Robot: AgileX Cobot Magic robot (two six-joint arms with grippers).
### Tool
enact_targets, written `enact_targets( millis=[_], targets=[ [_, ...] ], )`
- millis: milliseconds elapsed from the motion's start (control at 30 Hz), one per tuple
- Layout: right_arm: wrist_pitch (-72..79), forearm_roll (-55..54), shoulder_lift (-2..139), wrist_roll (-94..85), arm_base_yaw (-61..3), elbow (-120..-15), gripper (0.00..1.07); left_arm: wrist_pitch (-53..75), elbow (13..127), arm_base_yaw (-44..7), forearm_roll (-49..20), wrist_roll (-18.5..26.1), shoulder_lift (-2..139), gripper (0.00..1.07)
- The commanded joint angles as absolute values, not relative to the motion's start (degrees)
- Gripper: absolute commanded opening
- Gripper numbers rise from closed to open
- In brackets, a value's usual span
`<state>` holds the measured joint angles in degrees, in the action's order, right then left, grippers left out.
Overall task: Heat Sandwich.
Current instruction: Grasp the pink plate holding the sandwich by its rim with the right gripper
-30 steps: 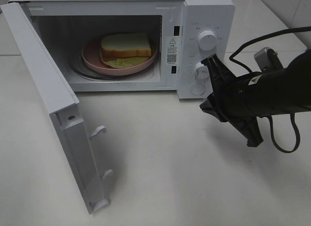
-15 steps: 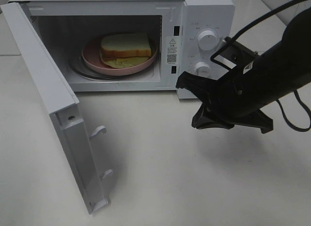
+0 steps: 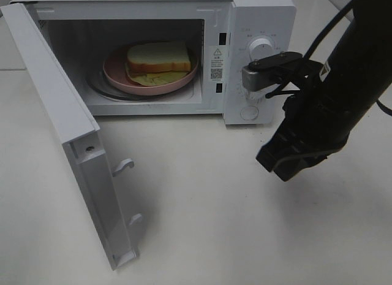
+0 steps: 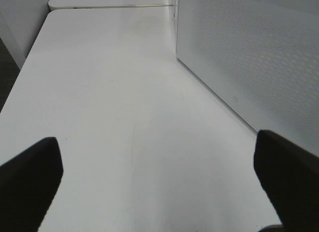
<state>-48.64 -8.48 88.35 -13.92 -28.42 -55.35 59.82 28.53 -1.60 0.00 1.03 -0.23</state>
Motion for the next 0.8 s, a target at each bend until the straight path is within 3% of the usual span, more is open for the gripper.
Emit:
enact_targets(
  millis=[33,267,533,700,767,800],
  targets=[
    [-53.7,-7.6,87.9,-30.6,-28.0,-56.7,0.09,59.0,28.4,-1.3,-0.5,1.0,-1.8,1.01],
    [-56.1,-7.4,87.4,-58.4,-28.0,-57.4,0.09,59.0,28.4,-1.3,-0.5,1.0,-1.8,1.01],
    [-56.1,-7.0,87.4,-71.3,-28.0,-57.4,0.10,59.0,28.4,-1.3,-0.5,1.0,-1.8,1.01],
    [-55.0,-5.3,87.4,-71.6,-28.0,-57.4,0.21,59.0,28.4,-1.3,-0.5,1.0,-1.8,1.01],
    [-53.9,-4.9,87.4,-69.4,-28.0,-57.4,0.38,59.0,28.4,-1.3,-0.5,1.0,-1.8,1.01],
    [-53.9,-4.9,87.4,-69.4,-28.0,-57.4,0.38,59.0,28.4,-1.3,-0.5,1.0,-1.8,1.01]
  ],
)
